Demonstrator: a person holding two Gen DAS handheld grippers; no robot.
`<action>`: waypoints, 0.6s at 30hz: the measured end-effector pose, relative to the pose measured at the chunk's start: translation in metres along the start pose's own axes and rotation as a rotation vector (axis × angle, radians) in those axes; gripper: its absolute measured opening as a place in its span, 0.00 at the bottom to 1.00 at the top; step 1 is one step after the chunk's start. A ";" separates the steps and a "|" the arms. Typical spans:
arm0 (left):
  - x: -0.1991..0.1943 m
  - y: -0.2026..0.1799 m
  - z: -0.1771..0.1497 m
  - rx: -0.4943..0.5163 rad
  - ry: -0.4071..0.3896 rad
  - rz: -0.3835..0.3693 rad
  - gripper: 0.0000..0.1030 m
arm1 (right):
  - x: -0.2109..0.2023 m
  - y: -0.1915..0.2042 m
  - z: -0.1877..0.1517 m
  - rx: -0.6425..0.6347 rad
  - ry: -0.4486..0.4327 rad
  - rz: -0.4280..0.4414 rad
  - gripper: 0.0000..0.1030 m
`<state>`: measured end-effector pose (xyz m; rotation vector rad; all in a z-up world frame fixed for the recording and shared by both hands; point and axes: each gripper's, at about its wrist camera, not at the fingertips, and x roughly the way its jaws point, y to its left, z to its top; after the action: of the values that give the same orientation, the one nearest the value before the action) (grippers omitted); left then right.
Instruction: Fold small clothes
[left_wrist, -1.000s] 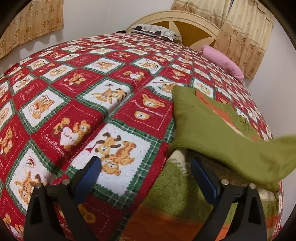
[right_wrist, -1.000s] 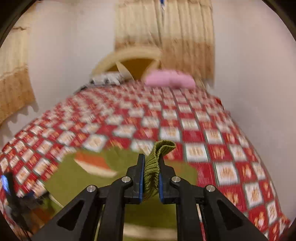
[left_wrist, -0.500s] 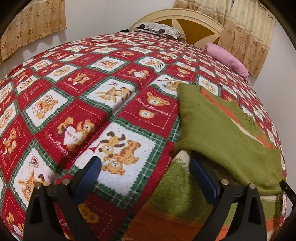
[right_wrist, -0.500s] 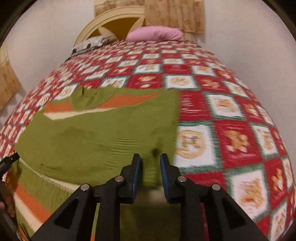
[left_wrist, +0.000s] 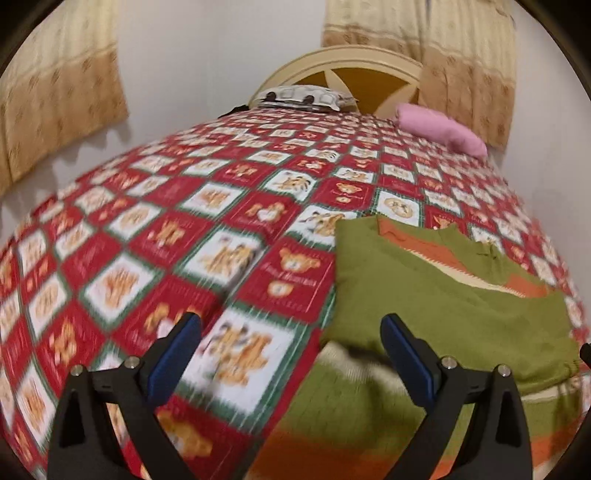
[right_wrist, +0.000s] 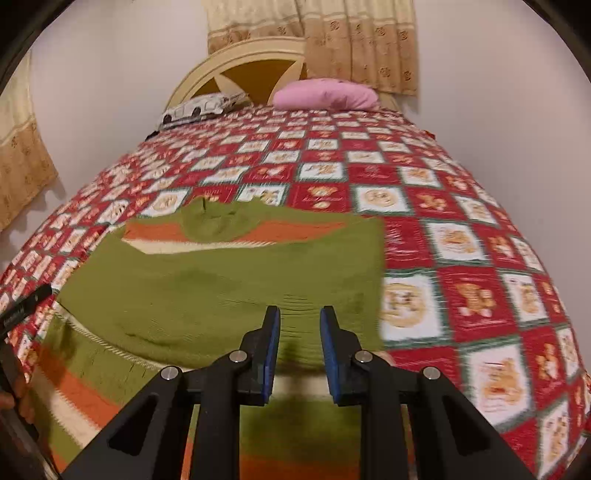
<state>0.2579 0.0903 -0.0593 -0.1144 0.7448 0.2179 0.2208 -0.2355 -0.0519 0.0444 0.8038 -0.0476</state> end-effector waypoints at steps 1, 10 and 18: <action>0.009 -0.004 0.001 0.017 0.012 0.035 0.97 | 0.011 0.004 -0.003 -0.001 0.025 -0.003 0.22; 0.057 0.008 -0.008 -0.002 0.171 0.023 1.00 | 0.042 -0.005 -0.018 0.058 0.072 0.039 0.24; 0.001 0.032 -0.019 0.089 0.099 -0.147 0.99 | -0.027 -0.023 -0.032 0.133 -0.016 0.116 0.36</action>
<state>0.2388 0.1178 -0.0750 -0.0957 0.8394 0.0391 0.1775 -0.2558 -0.0553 0.2162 0.7795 0.0083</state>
